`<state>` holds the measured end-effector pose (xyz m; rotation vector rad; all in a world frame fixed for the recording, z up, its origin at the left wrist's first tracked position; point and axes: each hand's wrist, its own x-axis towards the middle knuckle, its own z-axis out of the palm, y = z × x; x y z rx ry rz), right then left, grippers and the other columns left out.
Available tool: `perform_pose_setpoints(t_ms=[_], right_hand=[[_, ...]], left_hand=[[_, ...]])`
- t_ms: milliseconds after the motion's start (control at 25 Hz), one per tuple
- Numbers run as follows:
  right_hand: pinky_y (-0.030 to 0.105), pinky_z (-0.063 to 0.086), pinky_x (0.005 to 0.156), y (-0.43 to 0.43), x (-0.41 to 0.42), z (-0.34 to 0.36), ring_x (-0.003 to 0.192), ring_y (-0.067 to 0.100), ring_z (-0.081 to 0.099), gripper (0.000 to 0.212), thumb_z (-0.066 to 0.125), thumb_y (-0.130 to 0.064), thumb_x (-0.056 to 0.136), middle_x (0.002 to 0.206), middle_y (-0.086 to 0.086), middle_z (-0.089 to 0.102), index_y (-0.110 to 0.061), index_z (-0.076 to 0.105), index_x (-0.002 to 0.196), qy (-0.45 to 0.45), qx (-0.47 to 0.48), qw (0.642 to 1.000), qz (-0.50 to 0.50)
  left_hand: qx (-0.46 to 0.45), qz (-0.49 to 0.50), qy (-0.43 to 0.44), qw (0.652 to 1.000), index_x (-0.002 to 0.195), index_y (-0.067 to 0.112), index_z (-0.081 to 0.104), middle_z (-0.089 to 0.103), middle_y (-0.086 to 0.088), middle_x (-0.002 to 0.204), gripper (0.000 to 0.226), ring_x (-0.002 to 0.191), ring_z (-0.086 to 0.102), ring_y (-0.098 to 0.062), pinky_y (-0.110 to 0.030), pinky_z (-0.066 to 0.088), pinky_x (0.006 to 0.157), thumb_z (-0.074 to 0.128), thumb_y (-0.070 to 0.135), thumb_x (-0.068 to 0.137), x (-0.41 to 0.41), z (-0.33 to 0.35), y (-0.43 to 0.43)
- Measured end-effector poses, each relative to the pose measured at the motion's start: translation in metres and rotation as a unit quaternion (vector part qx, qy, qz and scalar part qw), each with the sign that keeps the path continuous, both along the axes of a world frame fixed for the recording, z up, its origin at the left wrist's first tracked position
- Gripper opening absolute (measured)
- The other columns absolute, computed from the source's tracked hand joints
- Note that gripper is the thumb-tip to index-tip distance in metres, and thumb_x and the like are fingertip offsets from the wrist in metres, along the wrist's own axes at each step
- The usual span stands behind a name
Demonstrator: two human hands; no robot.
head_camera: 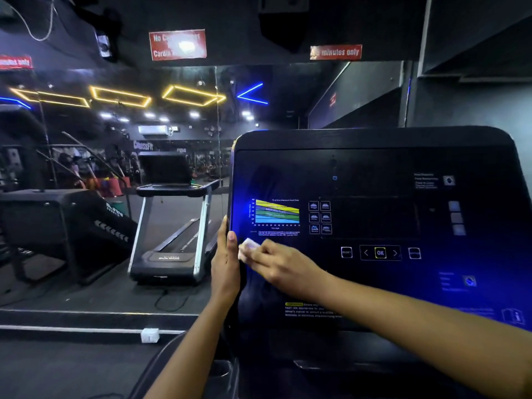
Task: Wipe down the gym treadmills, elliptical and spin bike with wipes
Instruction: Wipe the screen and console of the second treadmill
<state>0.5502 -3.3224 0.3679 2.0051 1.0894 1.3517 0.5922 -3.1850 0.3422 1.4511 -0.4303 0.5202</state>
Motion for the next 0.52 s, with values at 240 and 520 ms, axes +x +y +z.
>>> perform_pose_setpoints(t_ms=[240,520], right_hand=[[0.031,0.055,0.064,-0.015,0.043,0.120,0.078,0.027,0.059,0.042,0.034,-0.002,0.081,0.107,0.009,0.068,0.000,0.067,0.107,-0.024,0.170,0.985,0.000],[0.029,0.053,0.051,0.011,0.052,0.092,0.069,0.026,0.055,0.042,0.035,-0.004,0.080,0.110,0.009,0.067,-0.002,0.067,0.108,0.035,0.151,0.988,0.005]], left_hand=[[0.046,0.034,-0.017,0.998,0.147,0.029,0.025,0.027,0.030,0.135,0.092,0.126,0.029,0.007,-0.009,0.023,0.098,0.020,0.080,0.070,-0.008,0.003,0.000],[0.058,0.041,-0.011,0.997,0.147,0.031,0.026,0.034,0.020,0.141,0.088,0.124,0.034,0.003,-0.016,0.025,0.098,0.018,0.075,0.072,-0.008,0.004,-0.001]])
